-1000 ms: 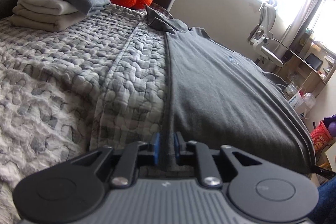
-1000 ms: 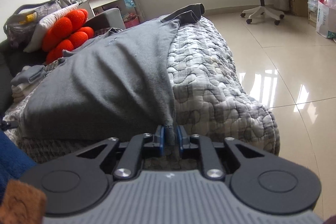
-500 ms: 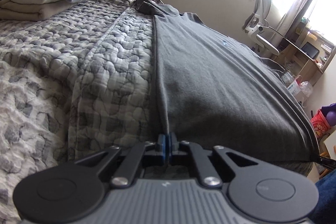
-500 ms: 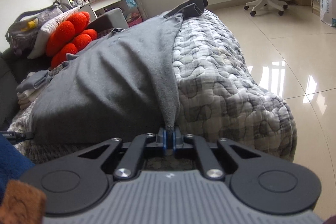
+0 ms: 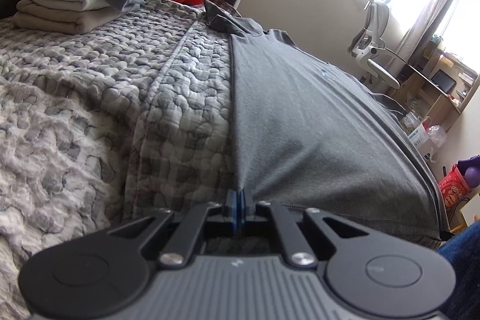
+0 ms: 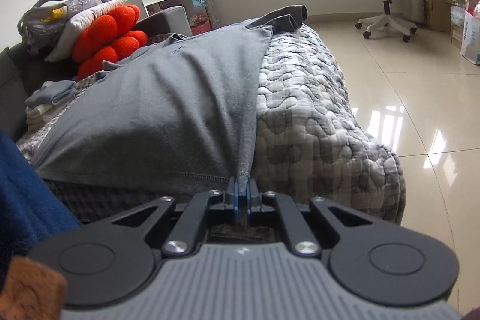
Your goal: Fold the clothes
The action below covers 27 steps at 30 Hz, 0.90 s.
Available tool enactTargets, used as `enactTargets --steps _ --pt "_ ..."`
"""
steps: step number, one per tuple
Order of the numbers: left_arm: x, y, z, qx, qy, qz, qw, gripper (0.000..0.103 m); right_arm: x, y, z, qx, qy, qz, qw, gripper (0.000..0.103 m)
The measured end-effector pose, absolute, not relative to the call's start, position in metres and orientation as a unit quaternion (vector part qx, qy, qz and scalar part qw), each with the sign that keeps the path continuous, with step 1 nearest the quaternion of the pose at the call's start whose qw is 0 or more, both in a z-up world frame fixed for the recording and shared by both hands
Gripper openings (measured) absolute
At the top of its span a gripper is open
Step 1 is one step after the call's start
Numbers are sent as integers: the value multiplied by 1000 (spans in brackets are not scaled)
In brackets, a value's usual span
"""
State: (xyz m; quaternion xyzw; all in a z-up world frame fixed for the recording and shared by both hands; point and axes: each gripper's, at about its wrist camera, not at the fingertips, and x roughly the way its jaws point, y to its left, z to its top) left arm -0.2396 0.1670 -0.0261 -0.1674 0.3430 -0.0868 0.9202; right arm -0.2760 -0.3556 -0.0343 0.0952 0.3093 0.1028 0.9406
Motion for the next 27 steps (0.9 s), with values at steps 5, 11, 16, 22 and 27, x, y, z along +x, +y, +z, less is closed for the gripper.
enactTargets --steps 5,11,16,22,27 --pt "-232 170 -36 -183 354 -98 912 3 -270 -343 -29 44 299 95 949 8" --pt "-236 203 -31 -211 344 -66 913 8 -272 -363 -1 52 258 83 961 35" --pt "-224 214 -7 -218 311 -66 923 25 -241 -389 28 92 227 97 965 39" --pt "-172 177 16 -184 291 -97 934 29 -136 -368 38 115 248 145 951 39" --pt "-128 150 11 -161 309 -111 931 29 -53 -338 19 103 303 170 932 39"
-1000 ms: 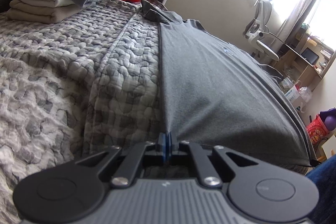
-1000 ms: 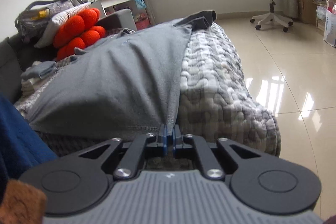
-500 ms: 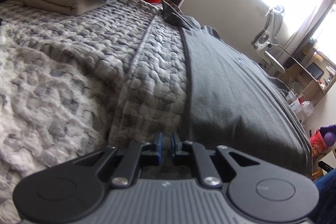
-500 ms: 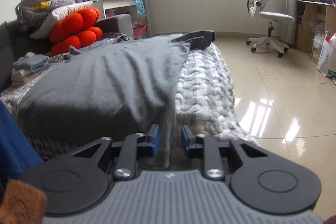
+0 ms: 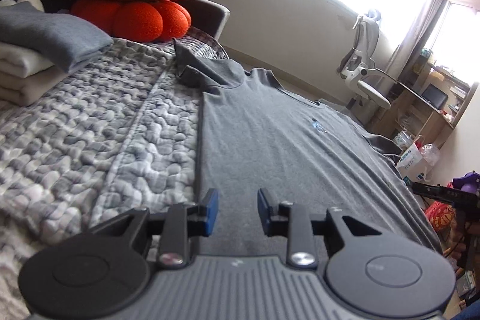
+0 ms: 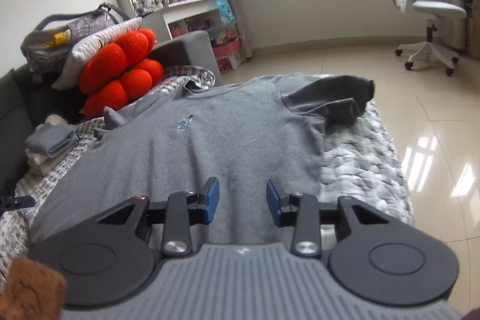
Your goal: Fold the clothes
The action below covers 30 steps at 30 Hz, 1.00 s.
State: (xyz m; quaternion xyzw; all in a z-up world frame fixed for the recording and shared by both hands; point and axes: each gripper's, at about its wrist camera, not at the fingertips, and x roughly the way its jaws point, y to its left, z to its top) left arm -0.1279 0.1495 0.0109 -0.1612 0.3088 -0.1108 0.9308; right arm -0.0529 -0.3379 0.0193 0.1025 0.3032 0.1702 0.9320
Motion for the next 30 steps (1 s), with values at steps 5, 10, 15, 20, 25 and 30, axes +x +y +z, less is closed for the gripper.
enactTargets --steps 5,10,15,20,25,30 --pt "-111 142 -4 -142 317 -117 930 29 -21 -353 6 84 323 114 936 24" --pt "-110 151 -2 -160 322 -125 925 29 -20 -388 10 97 316 3 944 30" --pt "-98 151 9 -142 311 -116 933 32 -21 -385 21 121 297 49 946 30" --pt "-62 165 20 -184 308 -108 927 33 0 -330 22 89 310 111 940 34" --pt "-19 182 30 -211 314 -108 920 42 27 -328 10 72 326 81 939 35" --pt "26 197 38 -241 318 -87 913 49 34 -363 21 134 292 -45 946 38"
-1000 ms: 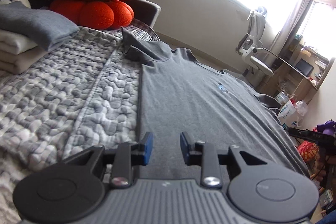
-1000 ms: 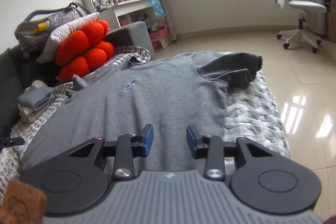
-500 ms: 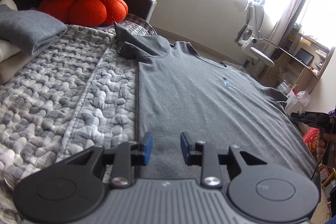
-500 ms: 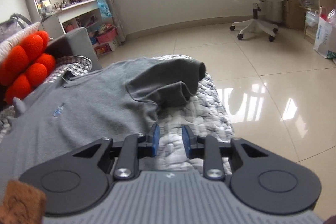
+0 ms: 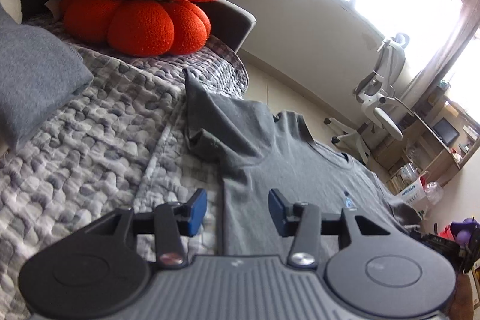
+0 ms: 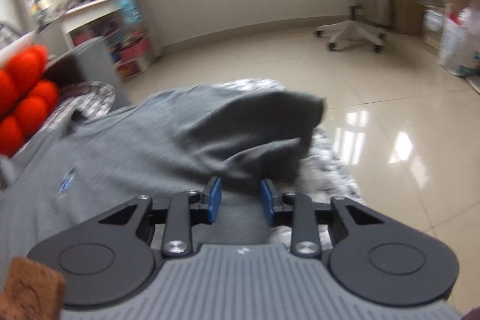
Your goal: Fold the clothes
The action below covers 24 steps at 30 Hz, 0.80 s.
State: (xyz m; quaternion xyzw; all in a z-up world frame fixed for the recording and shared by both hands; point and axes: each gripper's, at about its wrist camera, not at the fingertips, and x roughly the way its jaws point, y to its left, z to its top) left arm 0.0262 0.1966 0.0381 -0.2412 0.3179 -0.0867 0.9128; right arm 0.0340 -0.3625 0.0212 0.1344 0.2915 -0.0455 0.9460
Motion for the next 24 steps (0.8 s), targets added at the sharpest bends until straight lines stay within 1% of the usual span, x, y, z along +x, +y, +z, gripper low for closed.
enactTargets --steps 2,4,5,7,9,10,16,17,18,19,20,21,22,24 --pt "44 197 37 -258 324 -83 906 51 28 -357 24 155 275 4 949 41" --pt "61 193 32 -265 334 -78 901 62 25 -346 22 164 269 43 948 49" --pt "68 190 29 -268 339 -75 899 64 27 -340 18 161 269 51 948 51" --pt "82 187 21 -271 350 -70 894 65 32 -329 6 156 274 59 947 60" --pt "91 185 12 -275 357 -64 890 66 33 -325 2 148 273 55 949 62" --pt "94 184 9 -276 357 -60 890 66 31 -325 2 148 270 46 950 71" --pt "104 186 5 -291 338 -51 894 67 28 -330 2 157 266 41 950 73" --pt "105 186 5 -286 336 -48 896 65 27 -332 1 162 265 44 949 73" --pt "106 185 6 -280 334 -44 899 61 27 -333 0 168 264 47 949 73" --pt "107 184 7 -271 333 -39 902 48 26 -335 -1 174 262 49 948 73" --pt "108 182 7 -262 335 -34 904 38 26 -337 -2 181 260 52 947 73" --pt "108 181 8 -255 338 -31 905 19 25 -339 -2 188 259 55 946 73" --pt "108 181 8 -252 339 -28 906 14 25 -342 -2 195 257 57 945 73" --pt "106 180 12 -246 325 -21 913 11 25 -345 -3 209 254 64 942 73"
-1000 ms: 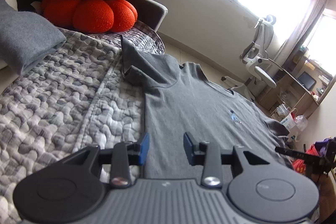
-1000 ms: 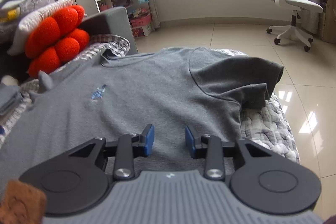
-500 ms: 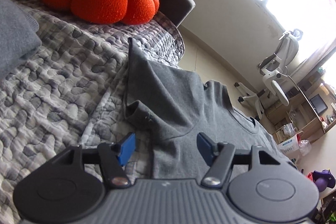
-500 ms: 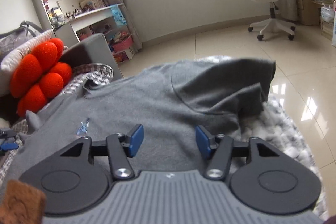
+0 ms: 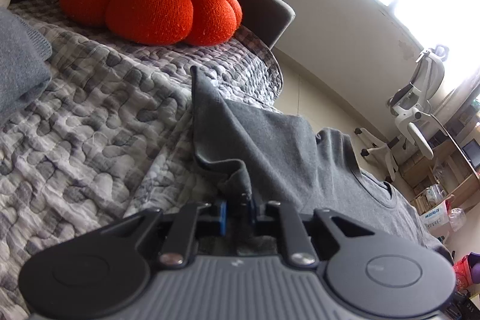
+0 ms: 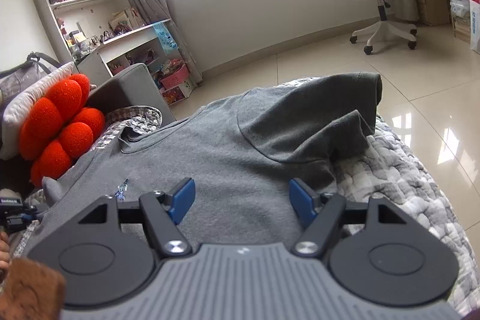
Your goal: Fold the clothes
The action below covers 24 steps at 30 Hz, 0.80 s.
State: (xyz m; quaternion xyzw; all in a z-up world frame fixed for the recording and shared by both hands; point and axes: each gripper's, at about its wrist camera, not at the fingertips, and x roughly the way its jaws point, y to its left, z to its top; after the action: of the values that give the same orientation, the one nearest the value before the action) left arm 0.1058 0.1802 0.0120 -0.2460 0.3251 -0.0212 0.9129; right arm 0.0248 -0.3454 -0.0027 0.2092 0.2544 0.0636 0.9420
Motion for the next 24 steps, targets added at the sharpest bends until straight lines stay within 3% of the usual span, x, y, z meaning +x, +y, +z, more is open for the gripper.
enactTargets --steps 11,18,20,24 --pt "102 103 79 -148 275 -64 948 7 24 -349 -2 224 248 64 940 73" --pt "131 -11 68 -113 348 -149 918 9 22 -352 -3 227 247 62 940 73" --pt "130 -16 65 -118 363 -167 909 16 20 -356 -4 237 245 65 938 73" --pt "93 28 79 -159 325 -178 915 48 20 -363 -6 259 244 75 932 73"
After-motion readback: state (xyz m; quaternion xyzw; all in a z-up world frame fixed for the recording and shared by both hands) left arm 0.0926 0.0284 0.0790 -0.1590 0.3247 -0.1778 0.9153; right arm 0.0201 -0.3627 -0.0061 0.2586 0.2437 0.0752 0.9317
